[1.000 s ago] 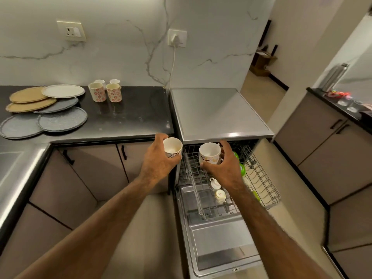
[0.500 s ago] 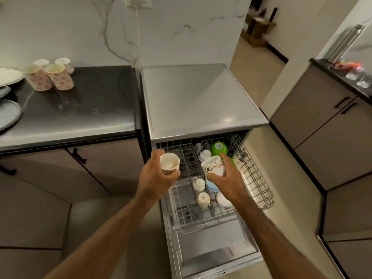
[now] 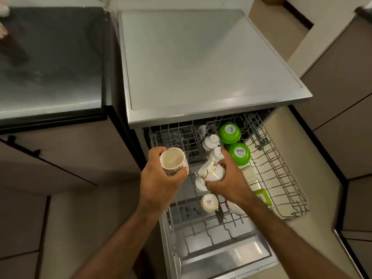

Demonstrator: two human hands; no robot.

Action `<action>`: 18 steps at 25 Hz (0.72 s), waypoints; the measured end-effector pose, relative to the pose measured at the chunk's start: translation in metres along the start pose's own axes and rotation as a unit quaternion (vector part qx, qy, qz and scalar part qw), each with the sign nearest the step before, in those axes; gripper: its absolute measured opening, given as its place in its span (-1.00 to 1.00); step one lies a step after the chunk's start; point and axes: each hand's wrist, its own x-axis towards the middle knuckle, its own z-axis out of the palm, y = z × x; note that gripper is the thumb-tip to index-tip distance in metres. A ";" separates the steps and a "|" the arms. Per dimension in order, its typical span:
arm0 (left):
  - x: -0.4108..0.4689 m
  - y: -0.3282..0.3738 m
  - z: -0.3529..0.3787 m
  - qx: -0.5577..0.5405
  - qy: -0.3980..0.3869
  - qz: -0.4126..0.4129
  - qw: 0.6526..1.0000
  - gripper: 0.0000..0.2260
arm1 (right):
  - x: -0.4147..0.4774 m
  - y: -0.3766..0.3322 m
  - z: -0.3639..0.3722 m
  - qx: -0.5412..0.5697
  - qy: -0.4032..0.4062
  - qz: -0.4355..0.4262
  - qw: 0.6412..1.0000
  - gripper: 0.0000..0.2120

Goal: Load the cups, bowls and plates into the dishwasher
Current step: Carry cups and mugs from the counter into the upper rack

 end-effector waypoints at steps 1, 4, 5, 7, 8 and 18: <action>0.005 -0.010 0.005 -0.004 0.004 -0.008 1.000 -0.47 | 0.013 0.007 0.006 -0.001 -0.003 0.002 1.000 -0.21; 0.026 -0.043 0.022 -0.008 0.014 -0.027 1.000 -0.45 | 0.052 0.024 0.021 -0.010 -0.021 0.004 1.000 -0.11; 0.033 -0.052 0.027 -0.013 0.022 -0.037 0.999 -0.43 | 0.064 0.030 0.026 -0.019 -0.030 0.006 0.999 -0.02; 0.043 -0.068 0.037 -0.019 0.038 -0.054 0.998 -0.41 | 0.082 0.038 0.034 -0.049 -0.041 0.013 0.998 0.11; 0.045 -0.073 0.040 -0.022 0.043 -0.059 0.997 -0.40 | 0.088 0.041 0.038 -0.074 -0.042 0.011 0.996 0.14; 0.055 -0.087 0.048 -0.028 0.040 -0.068 0.997 -0.41 | 0.137 0.037 0.066 -0.386 -0.047 -0.100 0.916 0.05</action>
